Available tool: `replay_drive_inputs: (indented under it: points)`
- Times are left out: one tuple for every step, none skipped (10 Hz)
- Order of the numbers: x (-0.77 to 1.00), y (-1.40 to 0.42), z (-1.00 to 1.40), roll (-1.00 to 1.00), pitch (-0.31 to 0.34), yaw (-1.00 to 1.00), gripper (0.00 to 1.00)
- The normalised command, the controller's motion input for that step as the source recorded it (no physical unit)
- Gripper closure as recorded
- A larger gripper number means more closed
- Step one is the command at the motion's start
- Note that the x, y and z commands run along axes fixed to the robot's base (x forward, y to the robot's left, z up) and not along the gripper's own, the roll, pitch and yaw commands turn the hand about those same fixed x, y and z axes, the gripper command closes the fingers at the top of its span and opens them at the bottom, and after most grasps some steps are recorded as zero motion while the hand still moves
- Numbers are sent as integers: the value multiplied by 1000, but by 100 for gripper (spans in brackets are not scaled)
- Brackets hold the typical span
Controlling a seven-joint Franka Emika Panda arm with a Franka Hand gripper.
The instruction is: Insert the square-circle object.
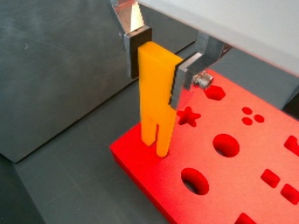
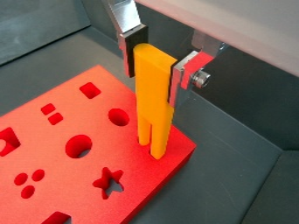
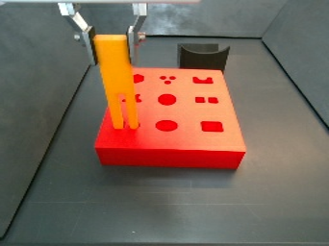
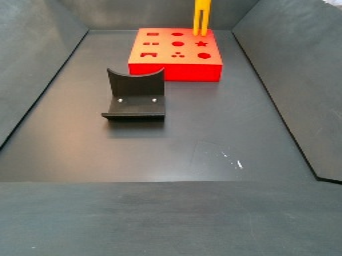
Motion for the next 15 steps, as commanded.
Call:
replay_drive_inputs:
  points:
    - [26,-126,-414,81,17,0,100]
    - [0,-171,-771,40,97,0,100]
    - [14,-171,-846,0,144,-11,100]
    - [369,-211,-846,0,123,0,100]
    - [523,-117,-914,0,154,0,100]
    - [697,-11,-851,-6,179,0,100]
    - [646,0,-820,0,217,0,100]
    - [343,0,-809,44,180,0,100]
    - [271,0,-731,11,124,0,100]
    - [0,0,-117,-11,0,0,100]
    - [0,29,0,-1,0,0,100]
    - [-31,-149,-406,431,29,0,100]
    - [80,-366,-431,463,33,0,100]
    - [211,-126,-774,250,57,0,100]
    - [157,-23,-991,161,0,-6,100]
